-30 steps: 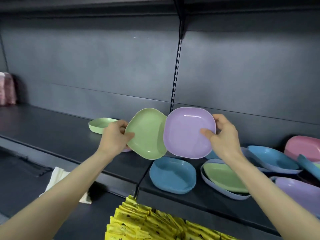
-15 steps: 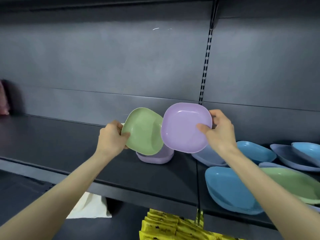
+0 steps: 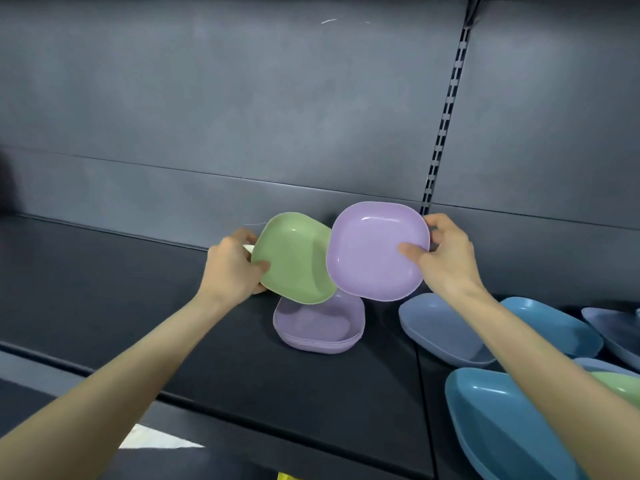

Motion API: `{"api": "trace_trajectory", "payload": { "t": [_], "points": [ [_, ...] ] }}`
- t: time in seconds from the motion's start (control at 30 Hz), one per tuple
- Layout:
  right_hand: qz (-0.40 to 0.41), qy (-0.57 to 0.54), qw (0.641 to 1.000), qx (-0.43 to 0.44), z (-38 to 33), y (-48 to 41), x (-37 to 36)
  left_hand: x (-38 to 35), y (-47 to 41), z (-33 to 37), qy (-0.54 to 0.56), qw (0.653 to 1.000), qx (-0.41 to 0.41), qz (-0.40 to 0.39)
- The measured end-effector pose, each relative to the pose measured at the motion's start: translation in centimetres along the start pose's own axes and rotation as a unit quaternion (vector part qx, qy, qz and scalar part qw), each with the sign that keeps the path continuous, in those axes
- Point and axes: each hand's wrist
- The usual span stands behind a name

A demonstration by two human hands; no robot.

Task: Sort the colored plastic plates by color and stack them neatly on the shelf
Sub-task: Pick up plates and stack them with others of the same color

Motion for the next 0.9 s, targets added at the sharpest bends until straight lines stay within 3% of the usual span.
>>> {"api": "trace_trajectory", "payload": {
  "t": [0.33,0.6,0.9],
  "points": [
    [-0.051,0.011,0.999,-0.009,-0.7,-2.3,-6.4,2.1,-4.3,-5.3,-0.043,0.998,-0.011,0.04],
    [-0.008,0.034,0.999,-0.035,-1.7,-3.3,-10.6,2.7,-10.0,-9.6,-0.078,0.996,-0.001,-0.035],
    [0.023,0.039,0.997,-0.066,-1.8,-2.2,-12.3,2.1,-12.1,-12.1,-0.208,0.965,0.017,-0.157]
  ]
}}
Point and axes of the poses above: each hand's wrist, its own y-axis away from the middle knuckle, its own x-axis out of the back of the hand, z = x × y
